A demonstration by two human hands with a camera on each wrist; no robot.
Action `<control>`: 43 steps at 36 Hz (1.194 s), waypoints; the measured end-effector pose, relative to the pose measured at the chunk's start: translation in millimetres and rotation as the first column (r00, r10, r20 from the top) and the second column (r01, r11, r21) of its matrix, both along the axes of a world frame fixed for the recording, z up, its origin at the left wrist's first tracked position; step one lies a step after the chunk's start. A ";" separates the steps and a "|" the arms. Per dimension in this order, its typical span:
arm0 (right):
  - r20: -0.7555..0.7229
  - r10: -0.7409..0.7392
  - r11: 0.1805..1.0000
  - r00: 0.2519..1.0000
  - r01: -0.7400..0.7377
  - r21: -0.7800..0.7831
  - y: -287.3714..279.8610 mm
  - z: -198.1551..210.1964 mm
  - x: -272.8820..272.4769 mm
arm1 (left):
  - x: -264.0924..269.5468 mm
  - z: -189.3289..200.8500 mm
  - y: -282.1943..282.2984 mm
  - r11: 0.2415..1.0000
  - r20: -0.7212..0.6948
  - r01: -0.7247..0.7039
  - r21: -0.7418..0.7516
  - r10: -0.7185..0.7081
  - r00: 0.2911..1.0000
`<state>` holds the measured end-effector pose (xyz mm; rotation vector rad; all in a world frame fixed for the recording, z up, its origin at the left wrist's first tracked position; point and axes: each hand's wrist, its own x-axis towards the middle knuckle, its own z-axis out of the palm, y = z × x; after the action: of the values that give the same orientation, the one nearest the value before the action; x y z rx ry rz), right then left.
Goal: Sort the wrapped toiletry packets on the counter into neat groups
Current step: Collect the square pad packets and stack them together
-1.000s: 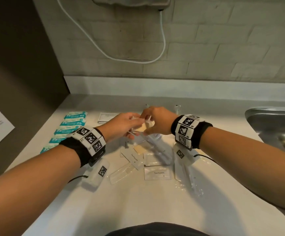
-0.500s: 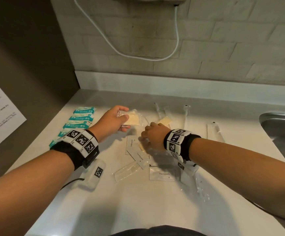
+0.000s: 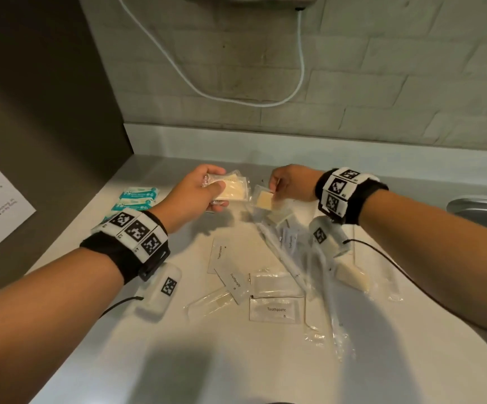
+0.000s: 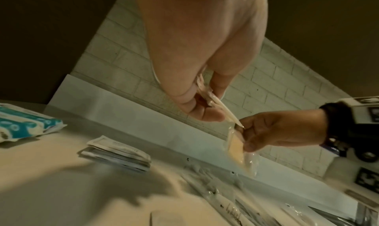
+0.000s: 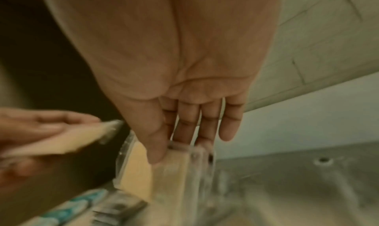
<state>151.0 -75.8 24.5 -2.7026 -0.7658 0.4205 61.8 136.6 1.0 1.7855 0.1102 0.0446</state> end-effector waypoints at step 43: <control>-0.132 -0.321 0.933 0.938 0.290 -0.212 -129.0 -35.7 -98.2 | -22.7 -13.9 -72.3 0.959 -0.043 0.273 0.074 -0.271 0.962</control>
<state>52.8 -204.7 -11.2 -2.8500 -0.2604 0.6582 39.1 64.4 -12.9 1.8662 -0.1162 -0.1808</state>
